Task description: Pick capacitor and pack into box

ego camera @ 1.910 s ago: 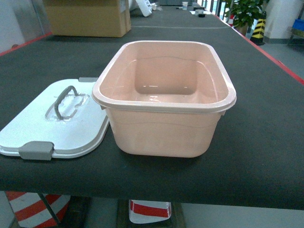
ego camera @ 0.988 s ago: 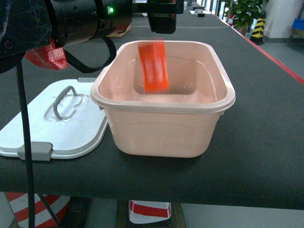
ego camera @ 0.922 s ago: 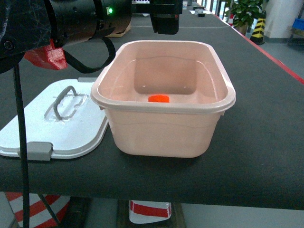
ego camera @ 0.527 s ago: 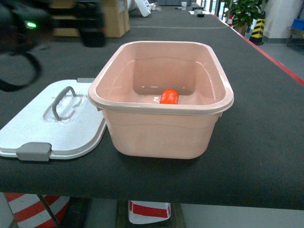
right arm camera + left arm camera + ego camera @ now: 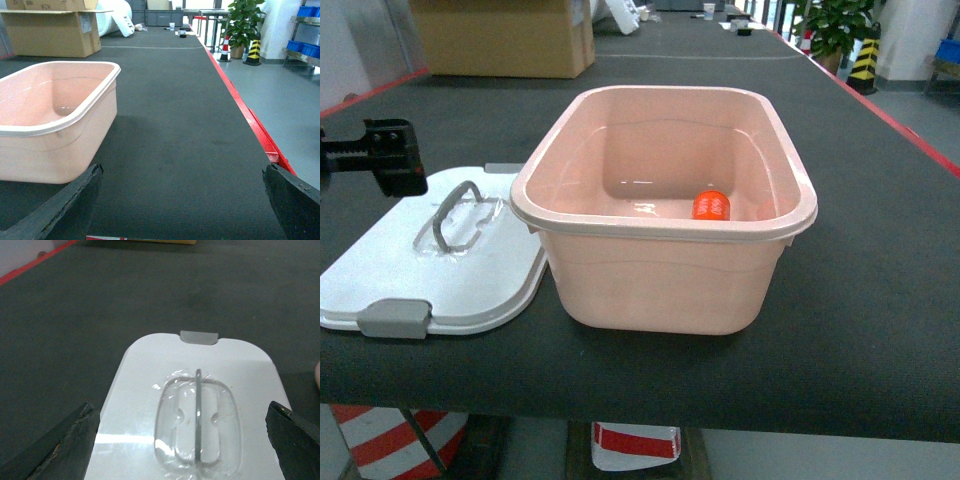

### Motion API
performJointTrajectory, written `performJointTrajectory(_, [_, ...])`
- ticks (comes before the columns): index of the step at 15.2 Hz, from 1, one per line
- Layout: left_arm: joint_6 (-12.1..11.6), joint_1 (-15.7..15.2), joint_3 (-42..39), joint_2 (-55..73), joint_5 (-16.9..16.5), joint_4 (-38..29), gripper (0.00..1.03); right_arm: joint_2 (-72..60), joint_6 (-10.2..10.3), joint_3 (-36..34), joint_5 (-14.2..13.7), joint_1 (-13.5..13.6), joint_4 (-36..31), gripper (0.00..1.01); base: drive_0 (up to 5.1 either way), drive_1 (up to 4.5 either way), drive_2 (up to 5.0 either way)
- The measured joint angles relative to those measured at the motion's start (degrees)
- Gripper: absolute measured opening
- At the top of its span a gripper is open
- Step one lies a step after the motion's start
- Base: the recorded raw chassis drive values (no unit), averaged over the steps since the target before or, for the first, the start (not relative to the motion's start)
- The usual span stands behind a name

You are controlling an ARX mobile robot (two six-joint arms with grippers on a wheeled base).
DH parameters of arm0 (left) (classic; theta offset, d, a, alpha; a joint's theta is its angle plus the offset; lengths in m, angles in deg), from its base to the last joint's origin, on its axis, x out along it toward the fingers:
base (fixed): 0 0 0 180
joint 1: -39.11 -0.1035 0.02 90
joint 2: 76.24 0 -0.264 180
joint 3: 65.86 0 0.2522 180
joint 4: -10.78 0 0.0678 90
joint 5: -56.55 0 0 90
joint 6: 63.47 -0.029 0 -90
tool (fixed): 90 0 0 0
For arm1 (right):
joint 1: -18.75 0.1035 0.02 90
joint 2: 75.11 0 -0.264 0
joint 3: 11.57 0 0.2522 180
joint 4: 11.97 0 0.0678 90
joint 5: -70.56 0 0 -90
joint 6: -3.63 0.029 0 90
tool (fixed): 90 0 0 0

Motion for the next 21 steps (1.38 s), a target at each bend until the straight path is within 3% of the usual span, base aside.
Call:
performJointTrajectory(2, [-0.61, 0.94, 5.84, 7.48, -2.36, -3.06, 0.98, 0.00, -0.02, 0.00, 0.00, 0.00, -0.02, 0.98, 0.0, 0.00, 0.0])
performJointTrajectory(5, [-1.03, 1.75, 15.02, 20.55, -2.12, 0.22, 0.98, 0.00, 0.00, 0.00, 0.02, 0.00, 0.00, 0.98, 0.0, 0.00, 0.0])
performJointTrajectory(12, [-1.01, 1.01, 17.70, 23.82, -2.40, 2.23, 0.98, 0.00, 0.00, 0.00, 0.02, 0.00, -0.02, 0.98, 0.0, 0.00, 0.0])
performJointTrajectory(13, [-0.98, 0.76, 17.70, 23.91, -2.69, 2.23, 0.92, 0.00, -0.02, 0.00, 0.00, 0.00, -0.02, 0.98, 0.0, 0.00, 0.0])
performJointTrajectory(15, [-0.74, 0.46, 17.77, 23.91, -2.78, 1.92, 0.67, 0.00, 0.00, 0.00, 0.00, 0.00, -0.02, 0.98, 0.0, 0.00, 0.0])
performJointTrajectory(21, [-0.79, 0.63, 17.92, 23.91, -3.04, 1.70, 0.11, 0.00, -0.02, 0.00, 0.00, 0.00, -0.02, 0.98, 0.0, 0.00, 0.0])
